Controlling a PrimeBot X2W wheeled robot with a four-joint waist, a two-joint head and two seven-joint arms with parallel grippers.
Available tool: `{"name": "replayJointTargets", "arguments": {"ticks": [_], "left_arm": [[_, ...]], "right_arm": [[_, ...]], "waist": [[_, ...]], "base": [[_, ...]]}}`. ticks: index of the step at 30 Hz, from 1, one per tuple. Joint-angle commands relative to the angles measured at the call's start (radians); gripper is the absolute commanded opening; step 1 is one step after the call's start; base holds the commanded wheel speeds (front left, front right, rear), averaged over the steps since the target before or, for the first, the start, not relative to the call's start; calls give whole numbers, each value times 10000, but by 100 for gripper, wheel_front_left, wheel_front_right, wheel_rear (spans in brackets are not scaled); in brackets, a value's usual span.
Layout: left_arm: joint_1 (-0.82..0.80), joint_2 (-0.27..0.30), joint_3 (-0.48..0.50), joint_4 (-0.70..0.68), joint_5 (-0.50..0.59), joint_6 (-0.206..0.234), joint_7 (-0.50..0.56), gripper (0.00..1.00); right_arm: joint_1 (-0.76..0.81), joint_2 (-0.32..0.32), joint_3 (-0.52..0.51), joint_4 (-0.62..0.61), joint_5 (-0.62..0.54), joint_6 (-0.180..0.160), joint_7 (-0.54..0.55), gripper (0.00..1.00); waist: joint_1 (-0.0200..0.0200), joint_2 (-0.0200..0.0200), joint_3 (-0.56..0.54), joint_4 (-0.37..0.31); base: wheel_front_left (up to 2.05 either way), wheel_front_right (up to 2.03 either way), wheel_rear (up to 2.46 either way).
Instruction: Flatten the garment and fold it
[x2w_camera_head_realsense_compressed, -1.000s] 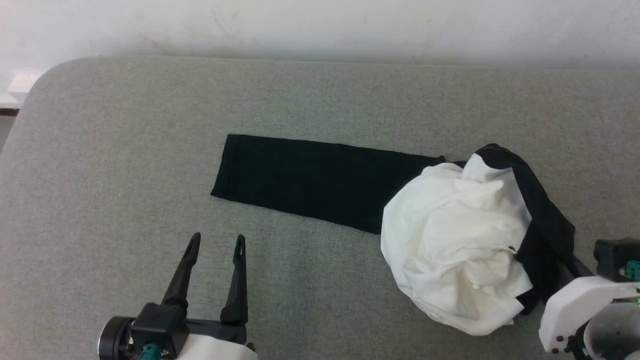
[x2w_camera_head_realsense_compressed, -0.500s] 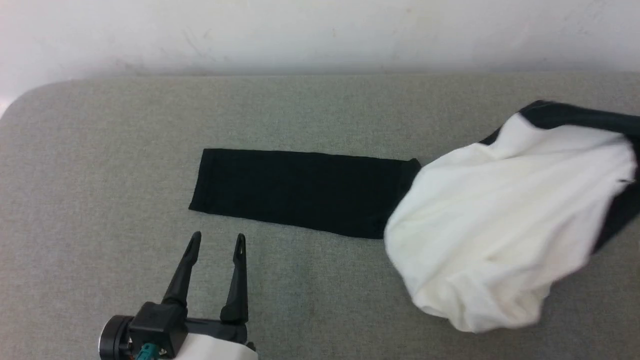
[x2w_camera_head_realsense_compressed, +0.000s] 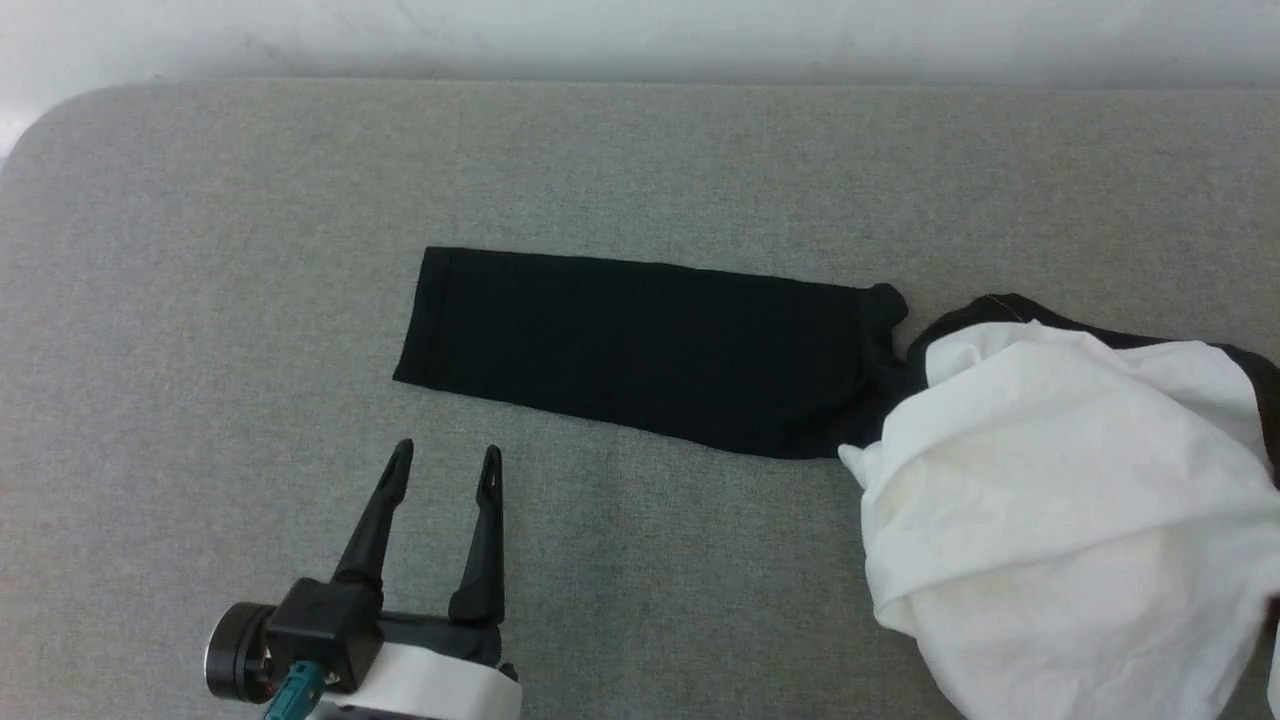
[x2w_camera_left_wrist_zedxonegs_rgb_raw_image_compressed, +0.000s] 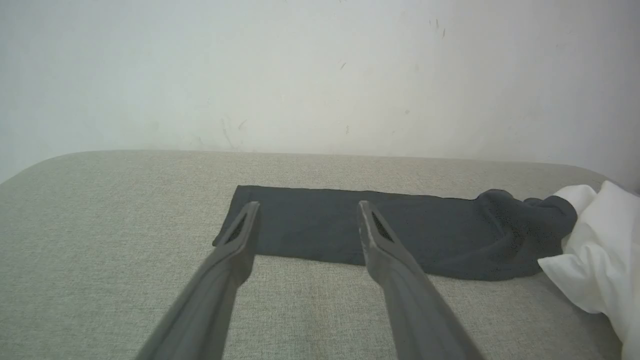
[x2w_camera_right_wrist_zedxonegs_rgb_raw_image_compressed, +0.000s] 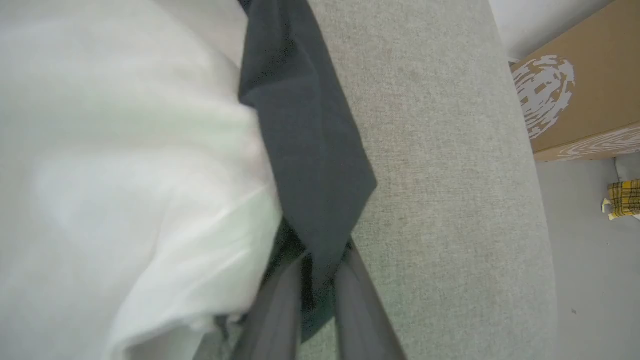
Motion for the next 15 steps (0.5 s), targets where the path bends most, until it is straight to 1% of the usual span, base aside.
{"name": "replayJointTargets", "arguments": {"ticks": [1, 4, 7, 10, 11, 13, 15], "left_arm": [[-168, -42, 4, 37, -40, 2, 19, 100], [-181, -43, 5, 68, -34, 34, 24, 100], [-135, -34, 22, 47, -19, 98, 17, 100], [-84, -65, 21, -41, -33, 139, 3, 100], [-81, -86, 8, -65, -42, 138, -2, 100], [-84, -152, -19, -82, -76, 123, -17, 100], [-104, -224, -58, -54, -100, 92, -35, 100]], "right_arm": [[-288, 73, -21, 42, -39, -9, -326, 100], [-782, -68, 165, -428, -29, -9, -724, 100], [-1469, -292, 655, -1540, 190, -9, -687, 100], [-2208, -337, 1602, -2844, 651, -9, -77, 100], [-2451, -419, 1989, -3107, 800, -9, 178, 100], [-2863, -548, 2865, -3485, 1021, -9, 732, 100], [-3260, -545, 3729, -3571, 1293, -9, 1255, 100]], "waist": [[-1, 0, -80, 3], [-1, 0, -339, -9], [-1, 0, -604, 25], [-1, 0, -708, 162], [-1, 0, -690, 235], [-1, 0, -607, 396], [-1, 0, -434, 580]], "base": [[0, 0, 0], [0, 0, 0], [0, 0, 0], [0, 0, 0], [0, 0, 0], [0, 0, 0], [0, 0, 0]]}}
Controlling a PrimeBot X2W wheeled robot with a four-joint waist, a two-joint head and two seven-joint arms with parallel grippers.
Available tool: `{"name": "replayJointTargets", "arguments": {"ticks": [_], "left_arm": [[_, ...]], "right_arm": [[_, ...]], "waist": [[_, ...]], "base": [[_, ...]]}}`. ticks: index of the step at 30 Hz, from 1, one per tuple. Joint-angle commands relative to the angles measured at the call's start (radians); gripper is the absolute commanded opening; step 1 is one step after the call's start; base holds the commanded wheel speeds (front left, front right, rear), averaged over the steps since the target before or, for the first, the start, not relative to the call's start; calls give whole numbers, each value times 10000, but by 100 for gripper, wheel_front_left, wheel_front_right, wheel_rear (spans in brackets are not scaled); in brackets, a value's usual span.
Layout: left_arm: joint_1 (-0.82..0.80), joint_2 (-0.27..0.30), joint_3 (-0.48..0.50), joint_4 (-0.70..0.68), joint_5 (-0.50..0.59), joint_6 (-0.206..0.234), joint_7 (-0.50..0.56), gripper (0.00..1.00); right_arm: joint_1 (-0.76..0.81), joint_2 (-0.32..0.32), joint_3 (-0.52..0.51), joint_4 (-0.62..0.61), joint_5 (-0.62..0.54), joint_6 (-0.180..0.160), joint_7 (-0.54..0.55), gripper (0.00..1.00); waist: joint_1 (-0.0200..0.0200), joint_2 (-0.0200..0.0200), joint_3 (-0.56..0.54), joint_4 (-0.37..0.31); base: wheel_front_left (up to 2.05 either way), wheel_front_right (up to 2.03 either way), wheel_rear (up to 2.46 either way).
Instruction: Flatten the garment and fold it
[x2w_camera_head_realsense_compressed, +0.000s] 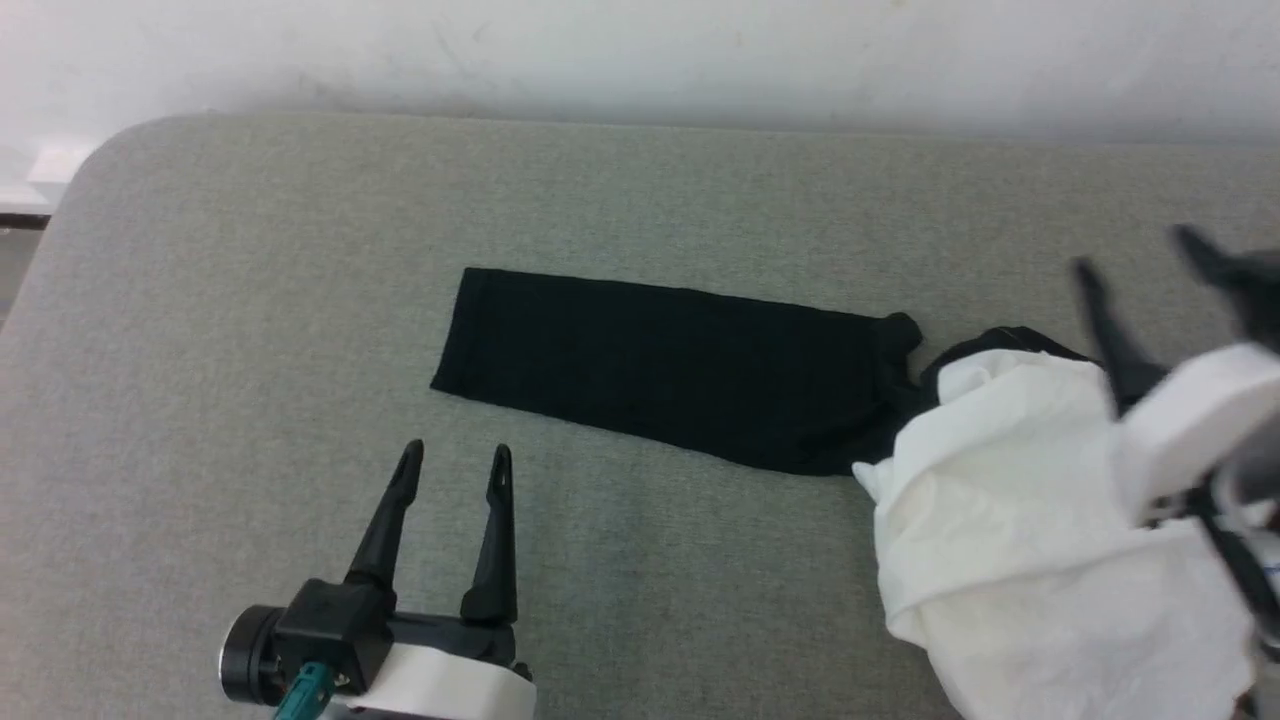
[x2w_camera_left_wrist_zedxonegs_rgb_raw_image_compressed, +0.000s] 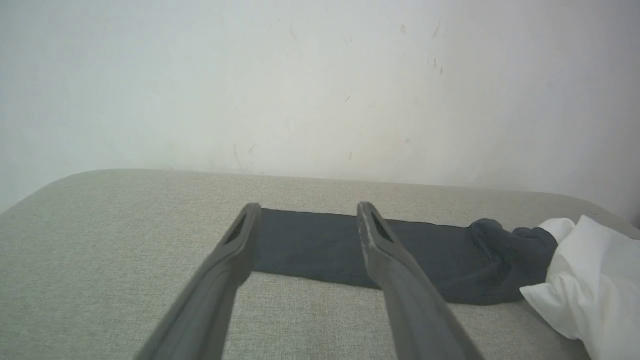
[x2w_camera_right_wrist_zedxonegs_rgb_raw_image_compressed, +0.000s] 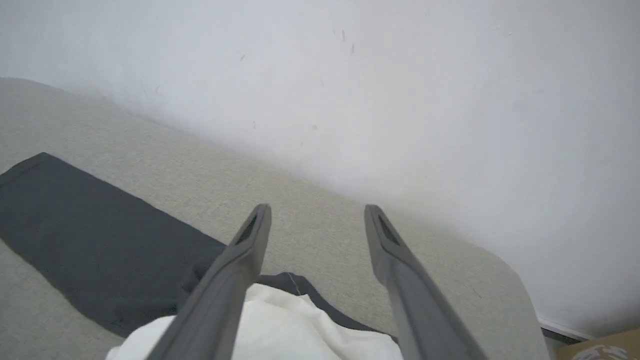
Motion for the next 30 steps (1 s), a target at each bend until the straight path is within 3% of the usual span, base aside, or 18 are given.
{"name": "replayJointTargets", "arguments": {"ticks": [1, 5, 11, 19, 21, 30], "left_arm": [[-139, -93, -52, 23, -38, -41, -68, 100], [-312, -291, -115, 171, -64, -159, -117, 100], [-517, -534, -161, 374, -36, -362, -177, 100], [-933, -895, -244, 647, 77, -651, -210, 100], [-984, -970, -247, 723, 101, -692, -214, 100], [-859, -1081, -204, 1017, 142, -821, -221, 100]], "right_arm": [[-405, -108, 787, 57, 154, -9, 398, 100], [-1229, -169, 2488, 820, 509, -9, 1110, 100], [-2214, -277, 4383, 2906, 1014, -9, 2297, 100], [-3011, -569, 5706, 5277, 772, -9, 2231, 100], [-3070, -415, 5509, 5706, 706, -9, 2083, 0], [-3890, 361, 5225, 5977, 548, -9, 712, 0]], "waist": [[1, 0, 348, 423], [1, 0, 750, 905], [1, 0, 1228, 1426], [1, 0, 1574, 1819], [1, 0, 1558, 1857], [1, 0, 819, 1914]], "base": [[0, 0, 0], [0, 0, 0], [0, 0, 0], [0, 0, 0], [0, 0, 0], [0, 0, 0]]}}
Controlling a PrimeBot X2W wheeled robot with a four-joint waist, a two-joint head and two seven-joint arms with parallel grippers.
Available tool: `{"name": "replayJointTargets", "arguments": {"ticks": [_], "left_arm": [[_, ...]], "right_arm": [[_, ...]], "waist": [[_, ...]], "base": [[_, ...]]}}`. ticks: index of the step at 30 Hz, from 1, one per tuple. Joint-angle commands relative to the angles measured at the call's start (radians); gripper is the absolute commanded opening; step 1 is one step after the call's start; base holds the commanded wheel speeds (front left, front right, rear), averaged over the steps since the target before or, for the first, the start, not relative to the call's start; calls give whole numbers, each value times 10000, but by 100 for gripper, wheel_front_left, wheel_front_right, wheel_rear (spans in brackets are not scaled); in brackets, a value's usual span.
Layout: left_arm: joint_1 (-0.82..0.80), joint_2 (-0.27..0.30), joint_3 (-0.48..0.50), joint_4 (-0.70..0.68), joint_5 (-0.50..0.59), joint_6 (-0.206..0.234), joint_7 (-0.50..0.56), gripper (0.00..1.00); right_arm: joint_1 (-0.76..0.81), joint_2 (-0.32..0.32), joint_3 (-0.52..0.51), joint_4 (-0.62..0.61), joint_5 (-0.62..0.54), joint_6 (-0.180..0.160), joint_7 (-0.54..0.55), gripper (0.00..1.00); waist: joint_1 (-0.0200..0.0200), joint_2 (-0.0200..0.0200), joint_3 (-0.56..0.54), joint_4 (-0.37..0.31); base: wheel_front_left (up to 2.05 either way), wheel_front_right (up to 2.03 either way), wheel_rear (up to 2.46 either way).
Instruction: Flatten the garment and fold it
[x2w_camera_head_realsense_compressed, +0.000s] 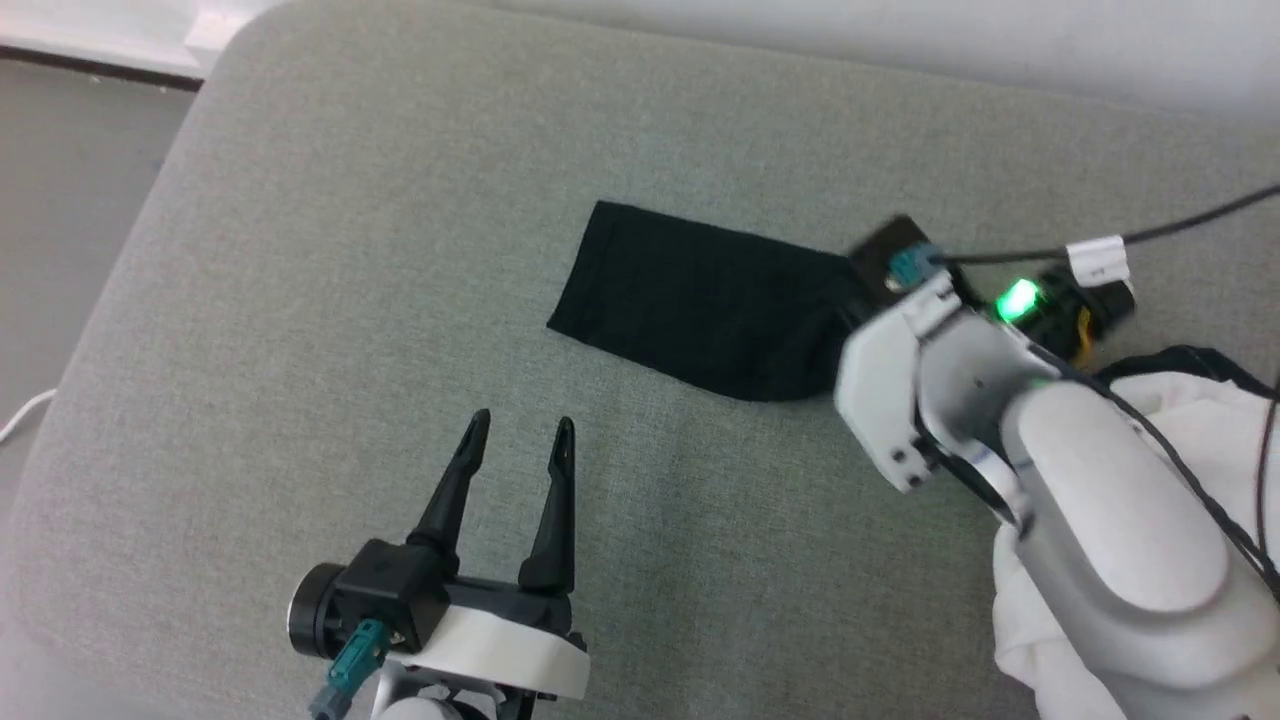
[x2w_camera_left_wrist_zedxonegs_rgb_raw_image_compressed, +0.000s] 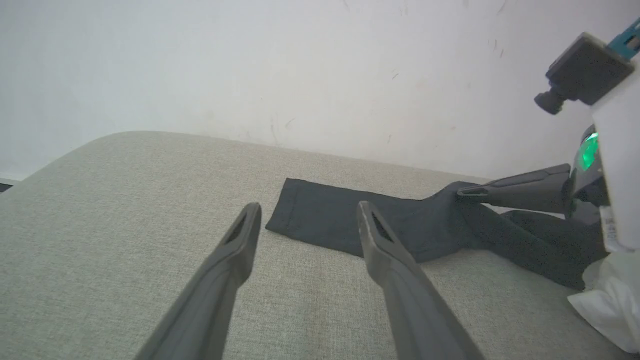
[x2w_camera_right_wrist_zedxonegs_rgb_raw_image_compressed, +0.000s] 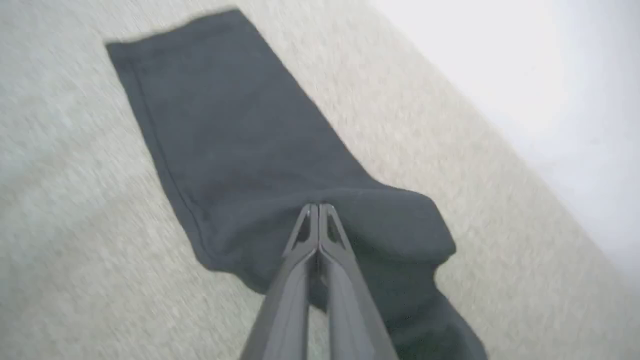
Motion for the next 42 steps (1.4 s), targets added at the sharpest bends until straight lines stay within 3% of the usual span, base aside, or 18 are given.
{"name": "replayJointTargets", "arguments": {"ticks": [1, 7, 14, 15, 16, 17, 23, 30, 37, 42], "left_arm": [[1, -23, 27, 24, 127, -46, -54, 100], [304, 155, 221, -75, 122, 70, -55, 100], [662, 341, 464, -228, 39, 228, -55, 100], [702, 357, 465, -242, 35, 229, -55, 100], [730, 361, 458, -249, 34, 230, -56, 100], [748, 357, 445, -249, 38, 236, -56, 100], [843, 352, 409, -280, 36, 294, -55, 100], [970, 562, 516, -539, 106, 445, 22, 100], [1192, 880, 612, -976, 189, 597, 234, 100], [1213, 950, 586, -1150, 260, 661, 290, 100]], "right_arm": [[-436, 259, 79, -68, -4, -9, -212, 0], [-1381, 1747, 1407, -104, 971, -9, -1090, 0], [-777, 2051, 2898, 298, 1923, -9, -1395, 0], [-633, 2056, 3156, 453, 1921, -9, -1448, 30], [-467, 2059, 3338, 634, 1975, -9, -1476, 87], [-298, 2061, 3393, 810, 2086, -9, -1500, 100], [-363, 2066, 2874, 892, 2134, -9, -2096, 100], [-62, 1856, 214, -620, 939, -9, -2914, 100], [2847, 1837, -2888, -4022, -1148, -9, -3189, 100], [5919, 2065, -4845, -6245, -1691, -9, -3766, 100]], "waist": [[-2, 1, -436, 34], [-2, 1, -861, 203], [-2, 1, -910, 397], [-2, 1, -912, 427], [-2, 1, -918, 449], [-2, 1, -933, 466], [-2, 1, -1139, 135], [-2, 1, -1542, -861], [-2, 1, -1527, -1966], [-2, 1, -1284, -2454]], "base": [[0, 0, 0], [0, 0, 0], [0, 0, 0], [0, 0, 0], [0, 0, 0], [0, 0, 0], [0, 0, 0], [0, 0, 0], [0, 0, 0], [0, 0, 0]]}}
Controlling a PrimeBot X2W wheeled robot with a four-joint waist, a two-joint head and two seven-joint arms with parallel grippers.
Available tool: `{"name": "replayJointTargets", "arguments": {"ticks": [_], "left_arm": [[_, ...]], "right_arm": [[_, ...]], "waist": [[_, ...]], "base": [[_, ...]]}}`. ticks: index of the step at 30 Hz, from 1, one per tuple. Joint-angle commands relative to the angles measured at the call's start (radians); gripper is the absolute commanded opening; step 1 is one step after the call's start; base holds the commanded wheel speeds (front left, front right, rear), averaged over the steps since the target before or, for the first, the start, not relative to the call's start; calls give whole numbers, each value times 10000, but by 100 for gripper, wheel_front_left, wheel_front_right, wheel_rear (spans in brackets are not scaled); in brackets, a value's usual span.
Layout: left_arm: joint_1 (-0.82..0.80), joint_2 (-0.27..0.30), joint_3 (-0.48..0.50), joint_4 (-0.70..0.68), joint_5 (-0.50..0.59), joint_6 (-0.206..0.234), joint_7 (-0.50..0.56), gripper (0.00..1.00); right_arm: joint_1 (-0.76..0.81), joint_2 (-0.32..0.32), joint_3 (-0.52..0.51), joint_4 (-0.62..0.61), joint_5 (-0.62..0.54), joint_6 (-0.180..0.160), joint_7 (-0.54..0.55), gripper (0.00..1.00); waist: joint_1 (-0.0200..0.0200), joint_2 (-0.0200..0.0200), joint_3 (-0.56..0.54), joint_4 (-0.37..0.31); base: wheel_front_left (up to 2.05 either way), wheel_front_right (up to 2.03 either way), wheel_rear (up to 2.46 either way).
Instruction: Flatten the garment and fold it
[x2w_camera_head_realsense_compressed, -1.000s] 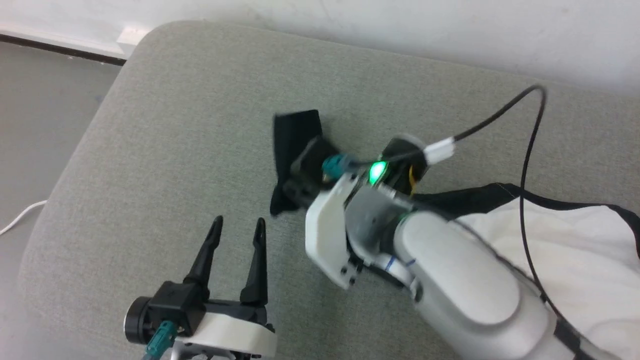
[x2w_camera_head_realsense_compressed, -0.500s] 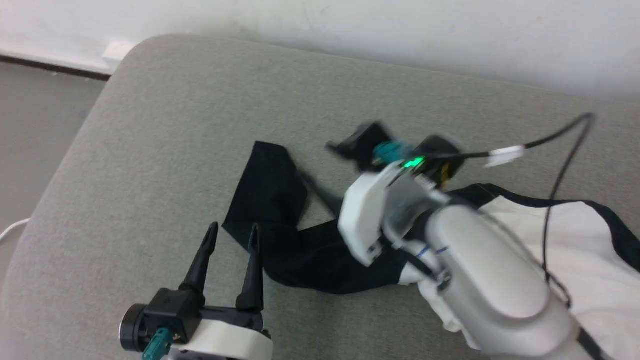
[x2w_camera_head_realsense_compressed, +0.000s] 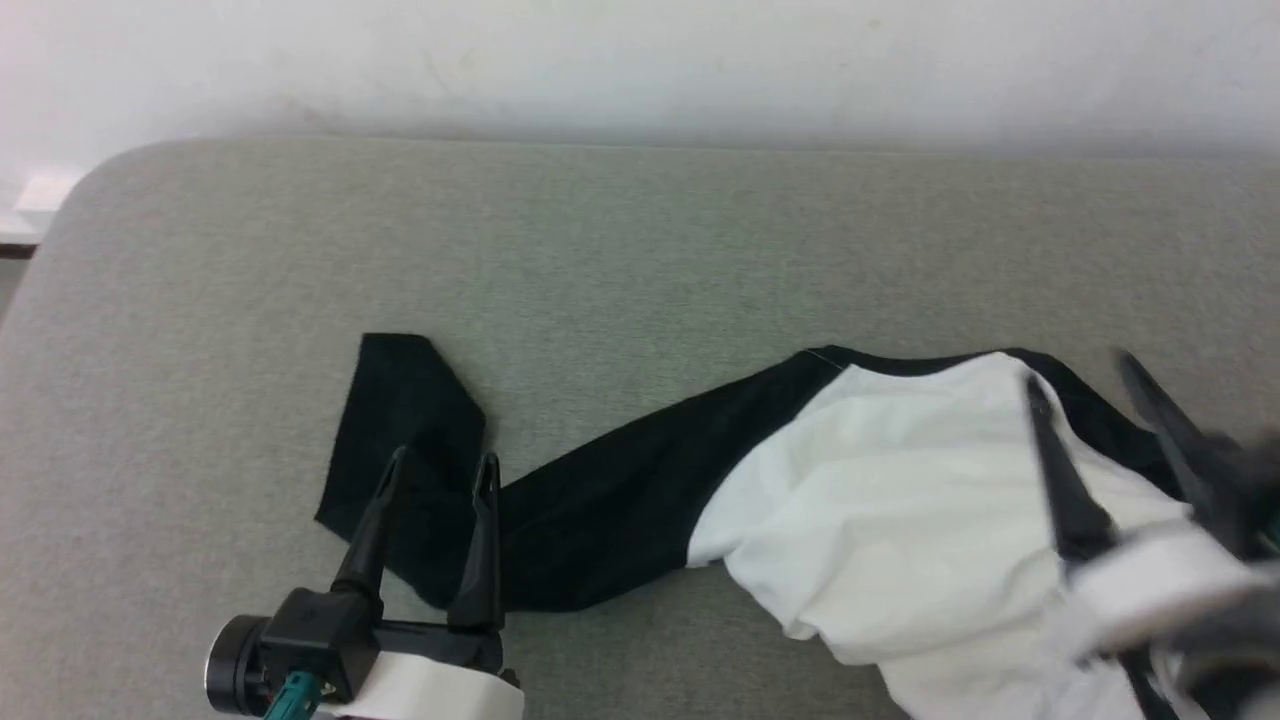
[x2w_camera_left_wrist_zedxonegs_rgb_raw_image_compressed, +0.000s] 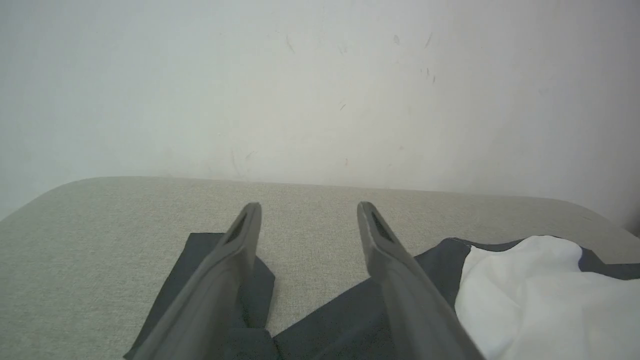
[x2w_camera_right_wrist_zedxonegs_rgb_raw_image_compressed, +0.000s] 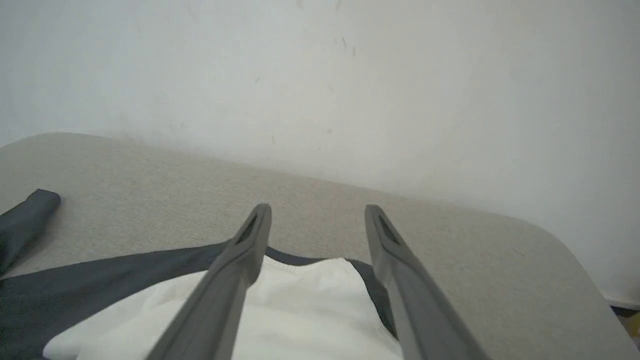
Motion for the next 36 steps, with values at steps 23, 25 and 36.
{"name": "replayJointTargets", "arguments": {"ticks": [23, 25, 36], "left_arm": [[-3338, 1961, -1438, 856, 286, -2570, 5117, 100], [-3670, 2029, -1633, 1227, 155, -2847, 5921, 100], [-4229, 1836, -2598, 2629, 114, -3566, 7606, 0]], "right_arm": [[1746, 69, -2440, -307, 2087, -7, -2330, 100], [1711, 69, -2394, -249, 2169, -7, -2352, 100], [1613, 70, -2241, 40, 2391, -7, -2518, 100]], "waist": [[1, 0, 1472, -1641], [1, 0, 1616, -1689], [1, 0, 1807, -1813]], "base": [[0, 0, 0], [0, 0, 0], [0, 0, 0]]}}
